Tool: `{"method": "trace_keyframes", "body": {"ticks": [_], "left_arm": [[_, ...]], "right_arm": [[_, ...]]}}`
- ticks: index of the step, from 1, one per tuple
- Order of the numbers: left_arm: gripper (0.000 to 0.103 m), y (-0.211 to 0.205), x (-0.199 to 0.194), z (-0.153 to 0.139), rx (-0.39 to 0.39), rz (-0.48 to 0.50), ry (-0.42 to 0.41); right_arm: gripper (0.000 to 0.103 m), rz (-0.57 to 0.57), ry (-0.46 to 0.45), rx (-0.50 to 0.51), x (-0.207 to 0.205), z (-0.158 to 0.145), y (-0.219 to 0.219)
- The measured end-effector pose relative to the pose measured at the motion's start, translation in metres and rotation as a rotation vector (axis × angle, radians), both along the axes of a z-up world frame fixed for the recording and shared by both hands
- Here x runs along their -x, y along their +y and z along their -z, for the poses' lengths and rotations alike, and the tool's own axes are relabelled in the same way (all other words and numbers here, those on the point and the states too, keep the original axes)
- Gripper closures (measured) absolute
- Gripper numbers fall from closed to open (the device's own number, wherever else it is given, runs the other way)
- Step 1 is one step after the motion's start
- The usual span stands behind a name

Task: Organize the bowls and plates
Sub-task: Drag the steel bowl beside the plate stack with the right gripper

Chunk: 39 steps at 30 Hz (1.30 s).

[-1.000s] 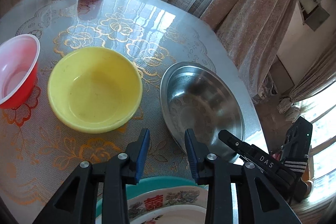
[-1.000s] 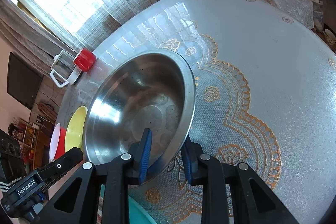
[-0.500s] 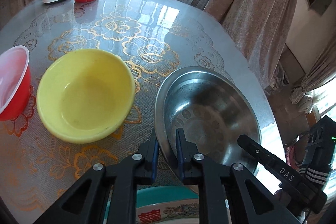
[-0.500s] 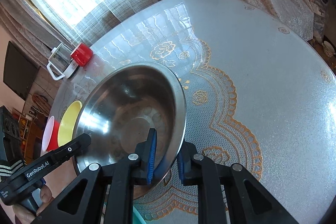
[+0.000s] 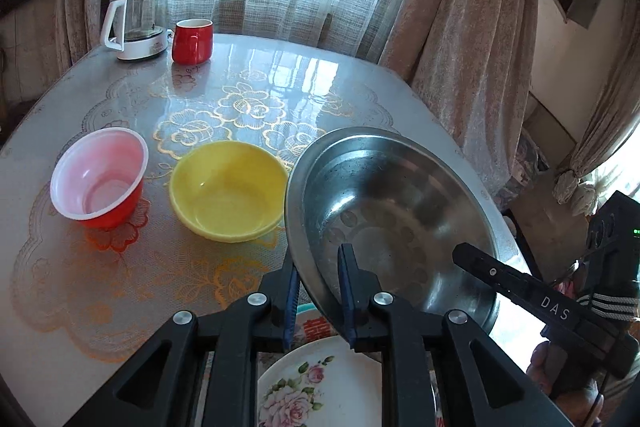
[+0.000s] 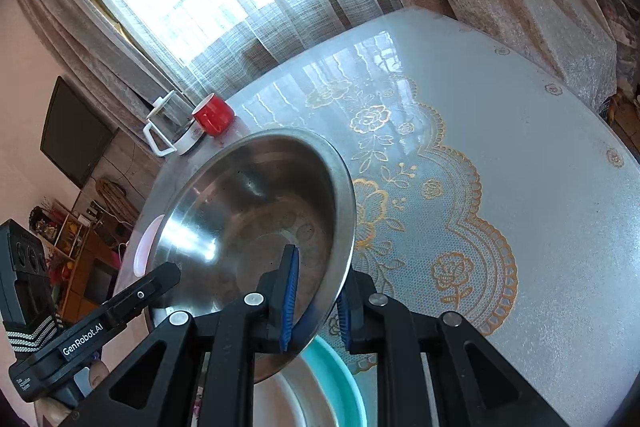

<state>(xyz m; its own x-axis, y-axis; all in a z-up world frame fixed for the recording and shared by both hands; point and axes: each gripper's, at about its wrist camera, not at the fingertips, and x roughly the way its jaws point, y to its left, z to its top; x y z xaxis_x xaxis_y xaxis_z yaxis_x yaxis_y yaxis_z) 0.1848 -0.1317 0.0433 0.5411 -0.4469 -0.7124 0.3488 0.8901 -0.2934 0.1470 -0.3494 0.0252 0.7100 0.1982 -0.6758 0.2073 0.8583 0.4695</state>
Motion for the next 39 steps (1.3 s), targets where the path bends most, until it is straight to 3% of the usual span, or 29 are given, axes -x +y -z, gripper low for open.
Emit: {"method": "trace_keyframes", "body": {"ticks": [10,19,26,33,39], "left_arm": [[0.082,0.121,0.052,-0.013,0.033,-0.171,-0.042],[0.081,0.210,0.098,0.018,0.032,-0.310,0.001],[0.081,0.242,0.116,0.047,0.033,-0.362,0.053],[0.081,0.244,0.119,0.065,0.002,-0.381,0.081],[0.081,0.243,0.116,0.066,-0.018,-0.415,0.066]], "right_arm": [[0.085,-0.236,-0.034,0.029,-0.008,-0.014,0.108],[0.084,-0.436,0.033,0.064,-0.005,0.004,0.208],[0.083,-0.519,0.089,0.119,0.002,0.024,0.252],[0.080,-0.560,0.154,0.158,-0.001,0.048,0.268],[0.077,-0.582,0.127,0.228,0.005,0.048,0.273]]}}
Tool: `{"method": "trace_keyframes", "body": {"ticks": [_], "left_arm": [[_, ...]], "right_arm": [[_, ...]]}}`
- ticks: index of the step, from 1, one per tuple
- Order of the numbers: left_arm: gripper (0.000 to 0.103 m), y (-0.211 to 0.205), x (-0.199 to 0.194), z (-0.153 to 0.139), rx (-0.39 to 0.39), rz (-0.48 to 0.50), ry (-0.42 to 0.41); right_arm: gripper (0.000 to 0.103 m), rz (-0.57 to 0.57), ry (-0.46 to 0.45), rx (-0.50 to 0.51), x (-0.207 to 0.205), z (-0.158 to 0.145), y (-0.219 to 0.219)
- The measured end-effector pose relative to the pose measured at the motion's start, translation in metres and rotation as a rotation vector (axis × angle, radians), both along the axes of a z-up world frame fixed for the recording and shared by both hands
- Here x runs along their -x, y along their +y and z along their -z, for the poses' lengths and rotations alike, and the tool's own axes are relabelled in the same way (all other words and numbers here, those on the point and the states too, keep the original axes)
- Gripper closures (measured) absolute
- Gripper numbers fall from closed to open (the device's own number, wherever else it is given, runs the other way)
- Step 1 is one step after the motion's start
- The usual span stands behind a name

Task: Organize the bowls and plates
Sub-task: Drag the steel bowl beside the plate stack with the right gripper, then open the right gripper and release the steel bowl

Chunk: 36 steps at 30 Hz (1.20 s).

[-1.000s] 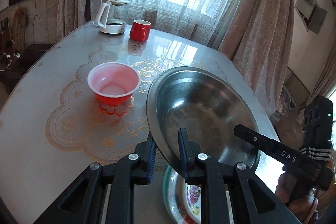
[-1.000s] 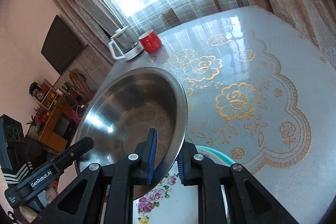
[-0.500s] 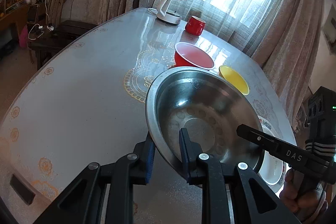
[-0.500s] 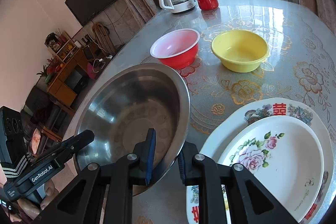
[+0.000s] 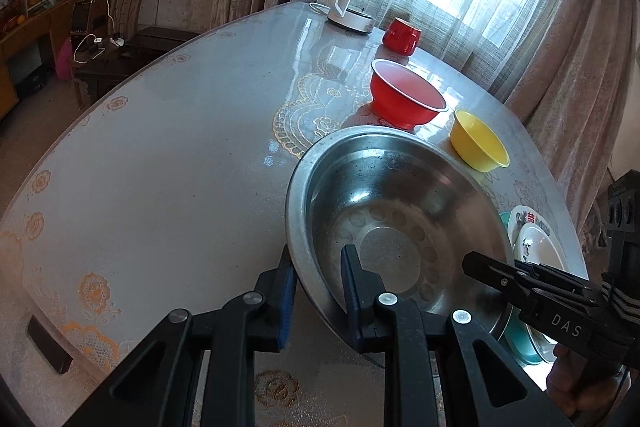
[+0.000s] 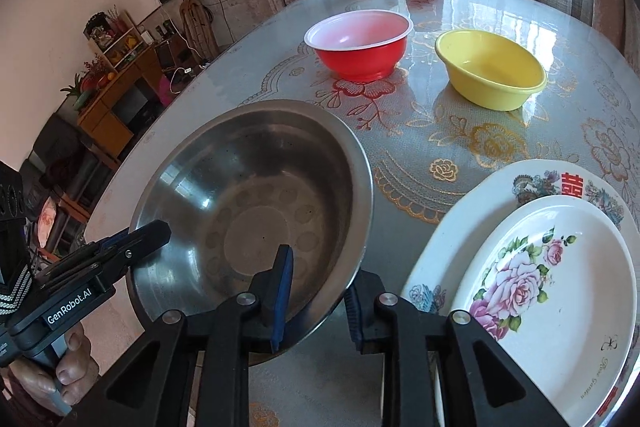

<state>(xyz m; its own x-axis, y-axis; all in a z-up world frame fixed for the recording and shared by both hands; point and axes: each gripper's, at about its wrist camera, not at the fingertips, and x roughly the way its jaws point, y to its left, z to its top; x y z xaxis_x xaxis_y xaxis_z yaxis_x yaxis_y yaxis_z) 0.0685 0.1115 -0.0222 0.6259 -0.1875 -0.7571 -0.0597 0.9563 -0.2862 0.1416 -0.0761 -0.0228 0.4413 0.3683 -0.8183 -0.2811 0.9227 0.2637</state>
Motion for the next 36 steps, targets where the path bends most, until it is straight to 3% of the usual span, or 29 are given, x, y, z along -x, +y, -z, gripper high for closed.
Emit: {"method": "trace_keyframes", "body": {"ticks": [8,16,28,36], "left_arm": [[0.083,-0.007,-0.010,0.002,-0.093,-0.009,0.020],[0.078,0.002,-0.006,-0.001,-0.044,-0.041,0.026],[0.073,0.011,0.005,-0.027,-0.104,-0.084,-0.077],[0.073,0.004,0.011,-0.040,-0.111,-0.045,-0.119]], "right_arm": [[0.076,-0.018,-0.045,-0.021,0.019,-0.006,-0.003],[0.075,-0.029,-0.010,-0.065,0.029,-0.007,-0.012],[0.071,0.049,-0.101,-0.056,0.041,-0.034,-0.029],[0.071,0.076,-0.118,-0.063,0.044,-0.037,-0.033]]}}
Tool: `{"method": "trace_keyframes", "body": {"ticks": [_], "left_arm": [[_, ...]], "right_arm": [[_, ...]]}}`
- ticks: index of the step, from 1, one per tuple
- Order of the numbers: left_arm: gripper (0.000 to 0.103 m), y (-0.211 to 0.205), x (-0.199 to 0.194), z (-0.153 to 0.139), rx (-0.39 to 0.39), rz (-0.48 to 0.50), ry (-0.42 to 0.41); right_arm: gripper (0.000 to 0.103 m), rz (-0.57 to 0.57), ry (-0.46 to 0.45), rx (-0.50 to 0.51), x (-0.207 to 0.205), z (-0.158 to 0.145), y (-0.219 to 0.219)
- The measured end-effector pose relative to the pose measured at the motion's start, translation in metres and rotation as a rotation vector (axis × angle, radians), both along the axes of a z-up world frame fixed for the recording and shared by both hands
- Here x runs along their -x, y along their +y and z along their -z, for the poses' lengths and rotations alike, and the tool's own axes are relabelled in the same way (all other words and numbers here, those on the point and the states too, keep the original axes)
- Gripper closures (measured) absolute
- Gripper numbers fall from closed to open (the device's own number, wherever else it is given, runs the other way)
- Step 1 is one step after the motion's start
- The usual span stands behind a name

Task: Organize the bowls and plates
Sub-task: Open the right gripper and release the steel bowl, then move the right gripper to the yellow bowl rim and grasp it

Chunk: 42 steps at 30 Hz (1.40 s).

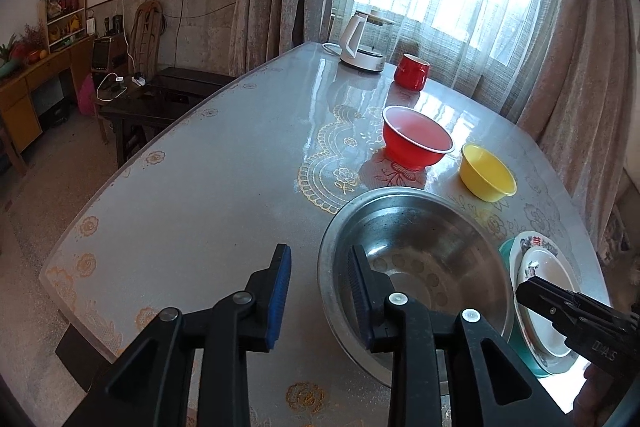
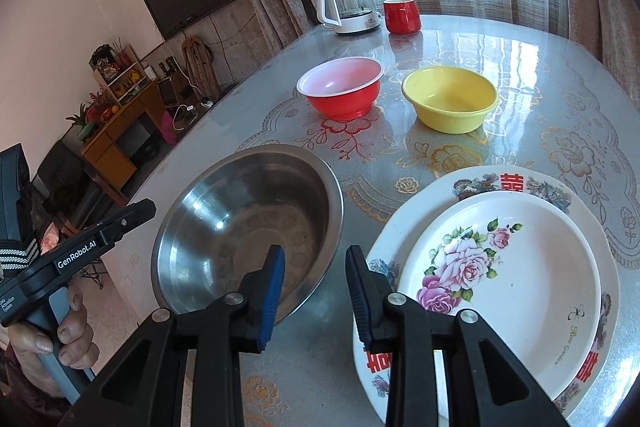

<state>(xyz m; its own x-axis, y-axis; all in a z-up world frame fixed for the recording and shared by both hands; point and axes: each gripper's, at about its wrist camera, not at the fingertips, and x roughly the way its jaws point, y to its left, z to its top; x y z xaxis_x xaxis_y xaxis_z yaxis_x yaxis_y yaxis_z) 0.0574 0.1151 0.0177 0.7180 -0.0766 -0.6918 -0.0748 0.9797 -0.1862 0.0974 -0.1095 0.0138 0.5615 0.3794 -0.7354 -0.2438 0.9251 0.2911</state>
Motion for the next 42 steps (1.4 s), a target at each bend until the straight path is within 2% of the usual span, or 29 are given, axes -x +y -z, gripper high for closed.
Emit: {"method": "trace_keyframes", "body": {"ticks": [9,14,17,21,27,32,42], "left_arm": [[0.072,-0.030,0.002,-0.014,-0.036,0.102,-0.041],[0.072,-0.051,-0.005,-0.019,-0.046,0.169,-0.025],[0.072,-0.062,-0.014,-0.019,-0.034,0.189,0.007],[0.072,-0.077,-0.025,-0.024,-0.023,0.232,0.006],[0.072,-0.110,-0.061,-0.031,-0.031,0.302,0.045],[0.072,-0.139,-0.098,-0.030,-0.009,0.348,0.080],[0.073,-0.175,-0.173,-0.009,0.065,0.315,0.187]], "right_arm": [[0.070,0.105,-0.012,-0.048,-0.002,-0.008,-0.032],[0.070,0.189,-0.012,-0.076,-0.005,-0.011,-0.061],[0.070,0.241,-0.013,-0.082,-0.007,-0.012,-0.078],[0.070,0.286,-0.014,-0.086,-0.012,-0.014,-0.096],[0.070,0.305,0.011,-0.113,-0.041,-0.014,-0.116],[0.070,0.350,0.030,-0.135,-0.073,-0.013,-0.134],[0.075,0.374,0.075,-0.145,-0.137,-0.003,-0.149]]}}
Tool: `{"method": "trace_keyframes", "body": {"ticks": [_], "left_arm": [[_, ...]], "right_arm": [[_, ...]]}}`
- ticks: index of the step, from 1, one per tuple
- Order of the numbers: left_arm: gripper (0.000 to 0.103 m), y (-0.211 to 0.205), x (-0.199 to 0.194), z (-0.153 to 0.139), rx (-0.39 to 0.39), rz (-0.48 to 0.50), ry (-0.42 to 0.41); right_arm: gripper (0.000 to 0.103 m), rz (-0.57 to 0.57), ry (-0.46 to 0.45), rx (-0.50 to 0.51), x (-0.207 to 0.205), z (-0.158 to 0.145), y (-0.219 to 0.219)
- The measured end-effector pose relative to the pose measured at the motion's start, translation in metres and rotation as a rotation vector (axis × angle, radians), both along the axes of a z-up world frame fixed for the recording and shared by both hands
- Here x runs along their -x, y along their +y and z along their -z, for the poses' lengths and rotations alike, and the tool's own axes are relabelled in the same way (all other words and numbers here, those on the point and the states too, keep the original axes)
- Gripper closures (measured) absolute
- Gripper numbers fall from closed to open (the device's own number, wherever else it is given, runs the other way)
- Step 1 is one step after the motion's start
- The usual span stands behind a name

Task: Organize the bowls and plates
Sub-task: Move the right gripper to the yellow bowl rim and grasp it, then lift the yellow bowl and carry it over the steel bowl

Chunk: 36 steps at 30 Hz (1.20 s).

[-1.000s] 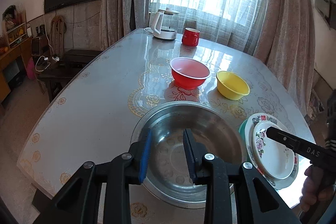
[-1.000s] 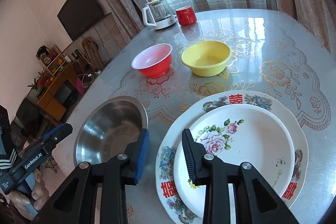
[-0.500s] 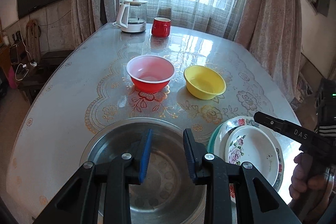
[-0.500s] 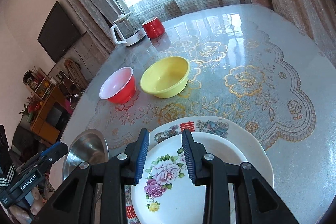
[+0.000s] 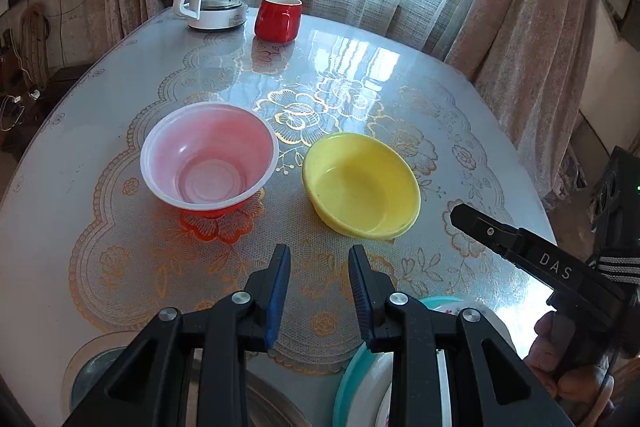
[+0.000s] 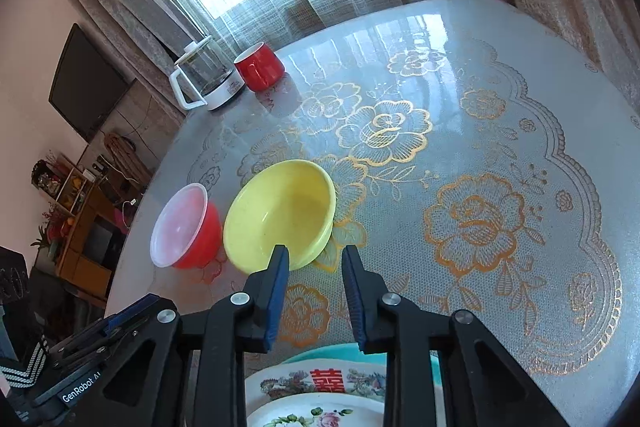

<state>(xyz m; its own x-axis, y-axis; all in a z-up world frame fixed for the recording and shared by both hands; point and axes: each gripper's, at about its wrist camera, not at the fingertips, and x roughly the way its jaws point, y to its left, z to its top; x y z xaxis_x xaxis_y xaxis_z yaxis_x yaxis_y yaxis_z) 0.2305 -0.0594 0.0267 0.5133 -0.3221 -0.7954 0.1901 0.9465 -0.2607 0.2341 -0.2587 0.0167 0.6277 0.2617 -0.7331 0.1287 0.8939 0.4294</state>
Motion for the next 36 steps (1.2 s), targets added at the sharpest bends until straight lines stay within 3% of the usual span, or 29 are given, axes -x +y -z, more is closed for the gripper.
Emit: {"method": "trace_keyframes", "body": {"ticks": [13,17,27,36], "left_arm": [[0.073,-0.021,-0.056,0.035,-0.022,-0.048,0.094],[0.085,-0.027,-0.062,0.041,-0.018,-0.030,0.090],[0.086,-0.037,-0.041,0.027,-0.045,0.007,0.021],[0.086,-0.029,0.003,-0.007,-0.052,0.013,-0.068]], "right_arm": [[0.084,0.031,0.086,0.009,-0.055,0.030,-0.001],[0.093,0.002,0.100,-0.005,-0.059,0.039,0.002],[0.093,0.009,0.104,-0.023,-0.045,0.039,-0.008],[0.093,-0.002,0.041,-0.068,-0.011,0.013,-0.004]]}}
